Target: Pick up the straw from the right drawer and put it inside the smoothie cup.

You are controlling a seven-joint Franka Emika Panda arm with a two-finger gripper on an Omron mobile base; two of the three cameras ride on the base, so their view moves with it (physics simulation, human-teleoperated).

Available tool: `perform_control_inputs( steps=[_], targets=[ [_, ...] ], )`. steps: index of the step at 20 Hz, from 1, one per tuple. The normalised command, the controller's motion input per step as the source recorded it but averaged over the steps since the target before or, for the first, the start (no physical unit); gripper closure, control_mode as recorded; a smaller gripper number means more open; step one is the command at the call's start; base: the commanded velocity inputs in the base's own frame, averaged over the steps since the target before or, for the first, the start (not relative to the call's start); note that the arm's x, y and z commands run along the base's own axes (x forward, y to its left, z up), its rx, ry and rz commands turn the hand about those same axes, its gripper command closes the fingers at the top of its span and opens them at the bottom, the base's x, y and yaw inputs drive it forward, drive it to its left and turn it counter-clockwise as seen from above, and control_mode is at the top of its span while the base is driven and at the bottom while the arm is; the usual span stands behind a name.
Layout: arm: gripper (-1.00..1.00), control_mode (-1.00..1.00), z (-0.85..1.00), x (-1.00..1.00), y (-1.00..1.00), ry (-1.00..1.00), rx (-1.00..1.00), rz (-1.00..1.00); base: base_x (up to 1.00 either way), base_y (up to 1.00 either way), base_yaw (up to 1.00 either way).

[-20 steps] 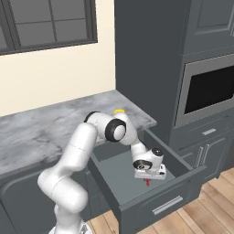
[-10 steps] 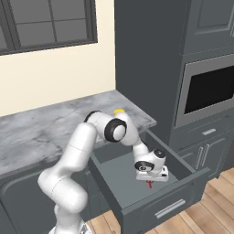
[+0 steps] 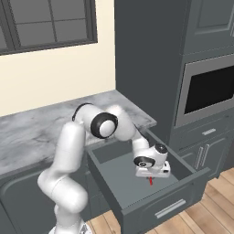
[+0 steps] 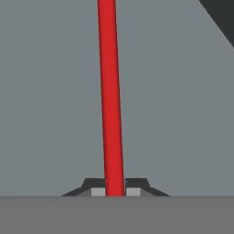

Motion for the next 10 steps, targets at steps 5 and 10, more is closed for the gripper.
perform_control_inputs(
  steps=[5, 10],
  targets=[
    [1.00, -1.00, 0.82, -0.44, 0.00, -0.05, -0.03, 0.09, 0.00, 0.00, 0.00],
    [1.00, -1.00, 0.74, -0.44, 0.00, -0.01, -0.12, 0.20, 0.00, 0.00, 0.00]
  ],
)
